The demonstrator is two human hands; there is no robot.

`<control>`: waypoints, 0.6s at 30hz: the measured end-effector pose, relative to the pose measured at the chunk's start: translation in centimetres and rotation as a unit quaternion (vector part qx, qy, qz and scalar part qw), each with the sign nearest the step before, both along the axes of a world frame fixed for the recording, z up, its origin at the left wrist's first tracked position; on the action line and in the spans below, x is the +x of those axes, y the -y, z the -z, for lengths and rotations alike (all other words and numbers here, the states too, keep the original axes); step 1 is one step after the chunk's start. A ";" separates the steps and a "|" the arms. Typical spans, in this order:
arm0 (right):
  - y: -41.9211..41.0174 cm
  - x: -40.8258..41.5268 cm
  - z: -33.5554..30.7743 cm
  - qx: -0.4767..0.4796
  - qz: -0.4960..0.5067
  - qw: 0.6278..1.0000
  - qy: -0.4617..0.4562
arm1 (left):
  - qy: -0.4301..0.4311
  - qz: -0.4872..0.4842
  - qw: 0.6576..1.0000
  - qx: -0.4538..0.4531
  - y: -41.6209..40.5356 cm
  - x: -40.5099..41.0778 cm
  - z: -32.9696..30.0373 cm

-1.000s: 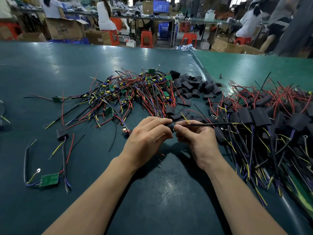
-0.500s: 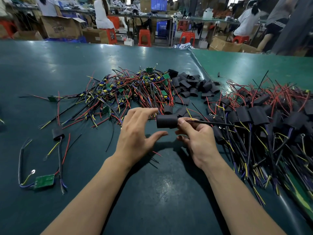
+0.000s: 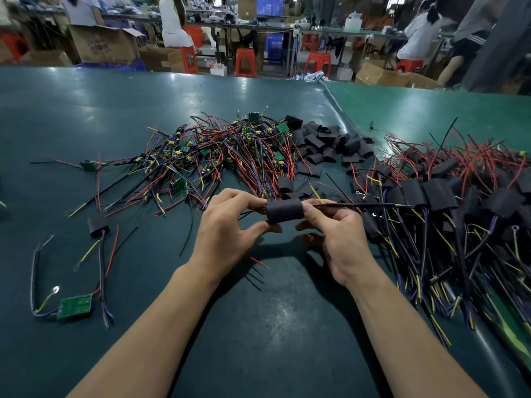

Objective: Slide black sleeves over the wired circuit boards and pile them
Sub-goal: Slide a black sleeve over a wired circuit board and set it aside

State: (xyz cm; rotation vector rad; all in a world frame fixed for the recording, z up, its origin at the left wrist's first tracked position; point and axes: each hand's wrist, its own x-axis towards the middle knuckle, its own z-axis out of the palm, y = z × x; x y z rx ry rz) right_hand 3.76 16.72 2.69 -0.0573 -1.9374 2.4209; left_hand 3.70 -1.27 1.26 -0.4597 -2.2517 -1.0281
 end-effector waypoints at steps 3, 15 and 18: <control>-0.1 0.1 -0.2 -0.004 0.000 1.000 0.003 | 0.001 0.007 1.000 -0.006 0.0 0.1 -0.1; 0.3 0.4 0.4 0.041 -0.107 0.993 -0.023 | -0.105 0.009 0.994 -0.033 0.3 -0.2 0.0; 0.0 0.3 0.4 0.048 -0.063 0.995 -0.063 | -0.130 -0.025 0.990 -0.048 0.3 -0.5 0.1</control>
